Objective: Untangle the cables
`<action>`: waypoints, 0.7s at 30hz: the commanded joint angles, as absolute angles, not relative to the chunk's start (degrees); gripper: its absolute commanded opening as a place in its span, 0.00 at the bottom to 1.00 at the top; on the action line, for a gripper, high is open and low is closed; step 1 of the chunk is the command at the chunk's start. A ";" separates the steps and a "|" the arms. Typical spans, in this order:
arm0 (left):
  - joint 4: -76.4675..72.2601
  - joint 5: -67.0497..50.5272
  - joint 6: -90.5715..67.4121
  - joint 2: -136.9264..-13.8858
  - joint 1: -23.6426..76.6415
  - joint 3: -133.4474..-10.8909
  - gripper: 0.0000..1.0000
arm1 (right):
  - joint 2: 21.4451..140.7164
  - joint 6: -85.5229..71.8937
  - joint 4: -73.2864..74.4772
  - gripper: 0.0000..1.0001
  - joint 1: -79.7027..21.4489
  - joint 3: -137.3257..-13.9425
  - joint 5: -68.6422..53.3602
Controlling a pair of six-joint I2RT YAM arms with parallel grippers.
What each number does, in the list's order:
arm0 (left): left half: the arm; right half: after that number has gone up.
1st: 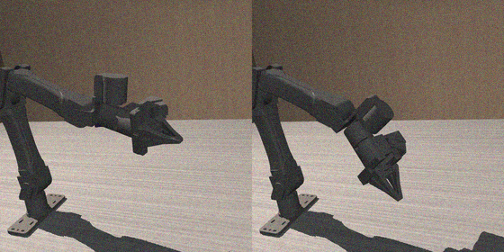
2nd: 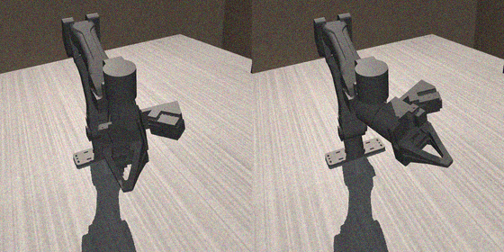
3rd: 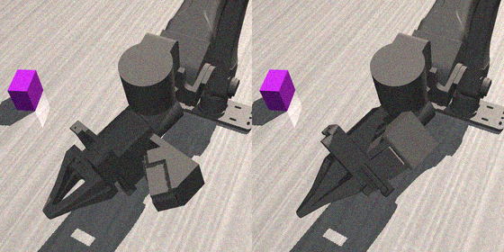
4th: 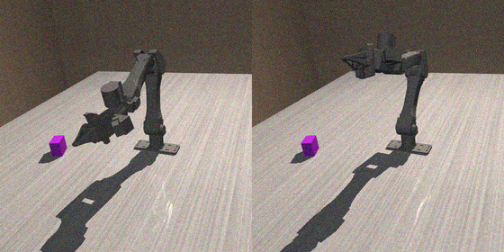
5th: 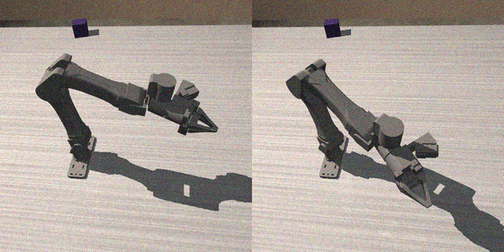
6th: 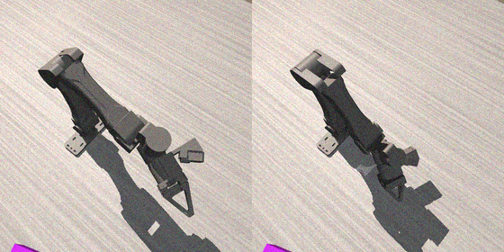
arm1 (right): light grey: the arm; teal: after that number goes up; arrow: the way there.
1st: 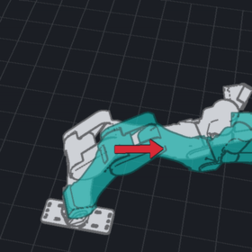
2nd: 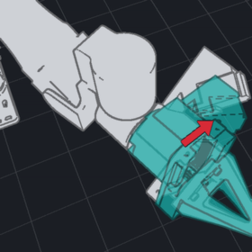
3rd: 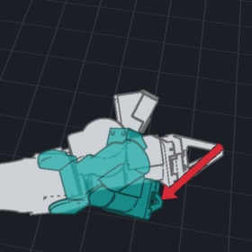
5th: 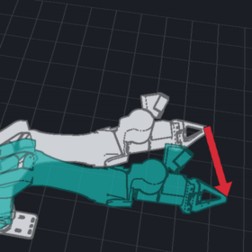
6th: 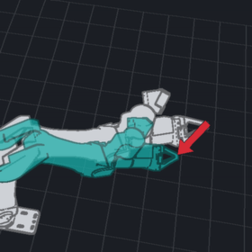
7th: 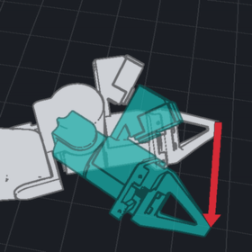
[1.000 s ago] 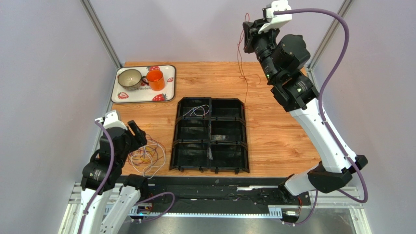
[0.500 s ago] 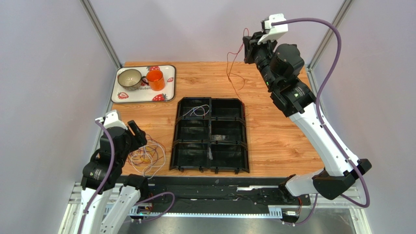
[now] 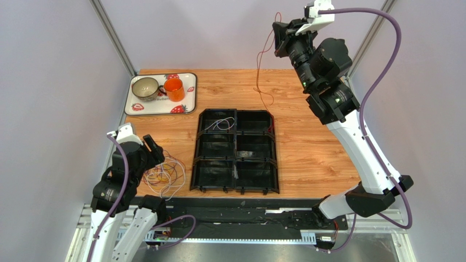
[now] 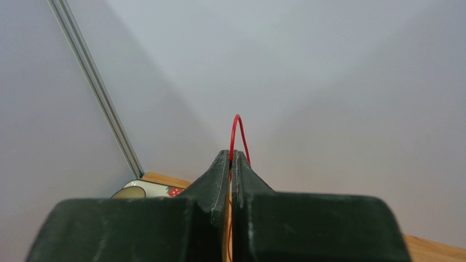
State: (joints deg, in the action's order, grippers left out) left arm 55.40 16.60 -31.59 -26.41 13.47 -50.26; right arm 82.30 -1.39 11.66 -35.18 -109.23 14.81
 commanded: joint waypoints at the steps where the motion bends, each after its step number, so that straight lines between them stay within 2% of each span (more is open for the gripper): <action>1: 53.53 16.87 -30.94 -26.63 13.27 -50.45 0.69 | 83.23 -1.05 10.11 0.00 -35.07 -113.29 13.80; 14: 53.61 16.96 -30.94 -26.72 13.27 -50.45 0.69 | 77.26 -6.59 6.86 0.00 -35.16 -98.10 12.48; 21: 53.61 16.87 -30.94 -26.81 13.27 -50.45 0.69 | 75.68 -9.57 7.73 0.00 -35.16 -95.72 10.20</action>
